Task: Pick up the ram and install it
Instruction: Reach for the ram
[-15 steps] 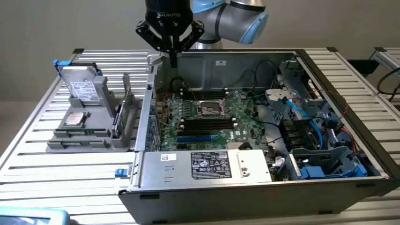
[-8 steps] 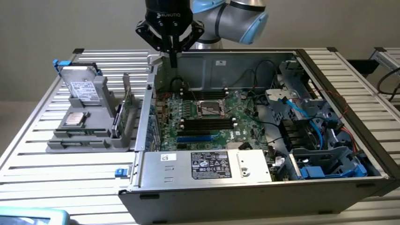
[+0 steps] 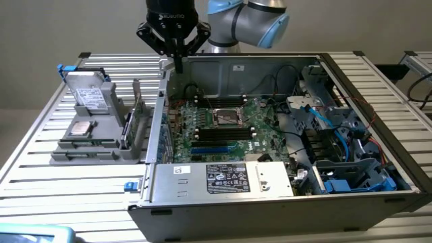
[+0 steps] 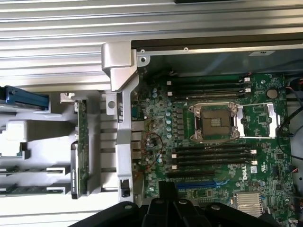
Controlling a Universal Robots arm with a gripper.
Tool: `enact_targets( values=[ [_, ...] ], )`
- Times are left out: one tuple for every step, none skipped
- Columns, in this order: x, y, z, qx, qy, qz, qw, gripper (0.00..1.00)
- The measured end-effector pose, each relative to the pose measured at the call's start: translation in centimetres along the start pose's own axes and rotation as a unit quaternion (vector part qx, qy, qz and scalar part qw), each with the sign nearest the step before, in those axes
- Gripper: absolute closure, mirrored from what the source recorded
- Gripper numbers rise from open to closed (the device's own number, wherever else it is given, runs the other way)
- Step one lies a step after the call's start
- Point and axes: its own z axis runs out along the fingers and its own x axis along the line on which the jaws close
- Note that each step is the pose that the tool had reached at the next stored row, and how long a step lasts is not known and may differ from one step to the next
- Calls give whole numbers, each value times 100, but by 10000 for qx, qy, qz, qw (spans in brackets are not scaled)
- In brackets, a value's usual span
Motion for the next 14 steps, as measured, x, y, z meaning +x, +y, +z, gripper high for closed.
enact_targets(
  values=[
    [45, -3, -1, 0, 9, 0, 10000, 89],
    [87, -6, -1, 1, 17, 1, 10000, 89],
    [126, -9, -2, 1, 26, 2, 10000, 89],
    [167, -12, -3, 2, 33, 2, 10000, 89],
    [206, -14, -4, 3, 40, 2, 10000, 89],
    [246, -17, -5, 3, 45, 2, 10000, 89],
    [289, -20, -6, 4, 49, 3, 10000, 89],
    [333, -23, -7, 7, 52, 2, 10000, 89],
    [377, -27, -8, 14, 53, 2, 10000, 89],
    [421, -29, -10, 25, 54, 2, 10000, 89],
    [469, -33, -11, 30, 56, 2, 10000, 89],
    [500, -35, -11, 33, 64, 0, 10000, 89],
    [534, -39, -9, 34, 73, -1, 10000, 89],
    [567, -44, -5, 35, 91, -1, 10000, 89]
  ],
)
